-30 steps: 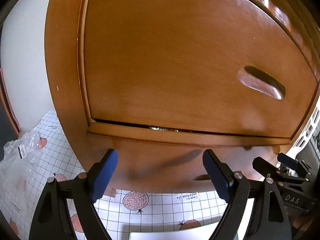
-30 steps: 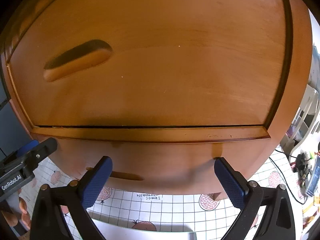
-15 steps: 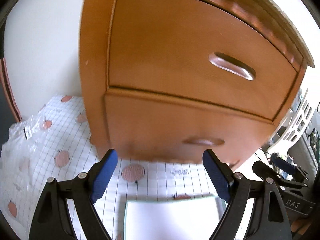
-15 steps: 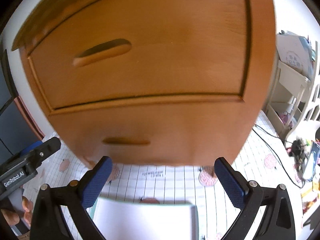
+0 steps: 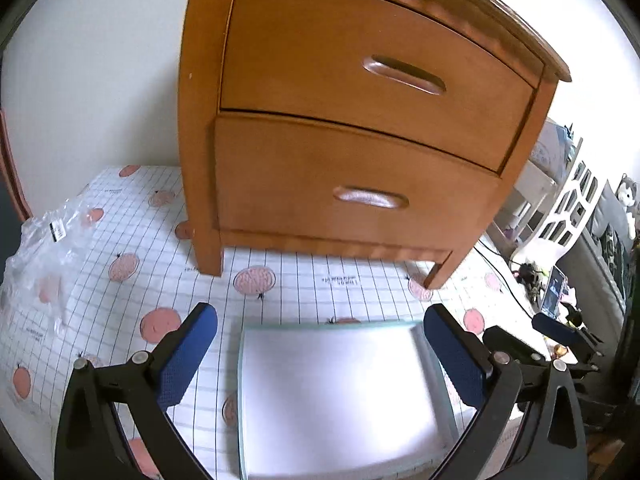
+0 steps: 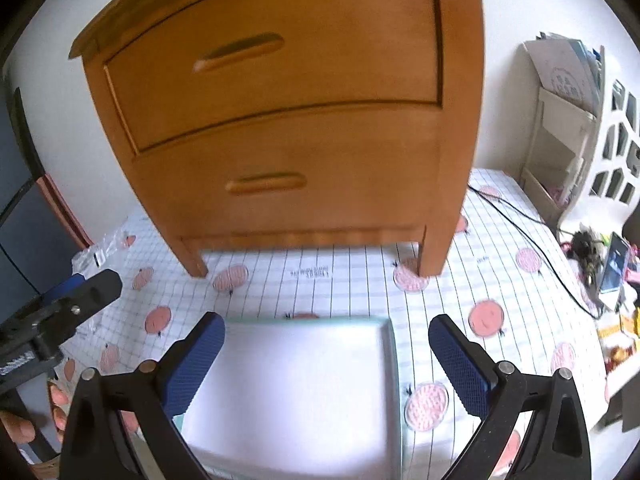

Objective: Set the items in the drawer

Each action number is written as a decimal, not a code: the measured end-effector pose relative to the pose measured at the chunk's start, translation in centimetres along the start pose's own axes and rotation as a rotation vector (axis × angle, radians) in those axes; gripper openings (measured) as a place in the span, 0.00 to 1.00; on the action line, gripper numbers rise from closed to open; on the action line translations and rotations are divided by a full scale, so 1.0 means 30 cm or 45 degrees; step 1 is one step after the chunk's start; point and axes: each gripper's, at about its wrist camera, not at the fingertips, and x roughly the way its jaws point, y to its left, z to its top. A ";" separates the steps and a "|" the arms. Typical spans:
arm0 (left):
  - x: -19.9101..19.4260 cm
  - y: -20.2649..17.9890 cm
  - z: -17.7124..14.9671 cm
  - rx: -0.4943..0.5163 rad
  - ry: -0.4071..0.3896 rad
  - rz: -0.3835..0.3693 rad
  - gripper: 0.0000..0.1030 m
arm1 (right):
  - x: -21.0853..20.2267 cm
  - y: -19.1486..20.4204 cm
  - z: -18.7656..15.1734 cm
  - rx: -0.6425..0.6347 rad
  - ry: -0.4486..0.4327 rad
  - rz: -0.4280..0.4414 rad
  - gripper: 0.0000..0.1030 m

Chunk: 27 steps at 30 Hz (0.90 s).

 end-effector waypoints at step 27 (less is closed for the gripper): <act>-0.174 -0.006 -0.244 0.065 0.048 0.043 1.00 | -0.113 0.075 -0.288 -0.112 0.054 -0.065 1.00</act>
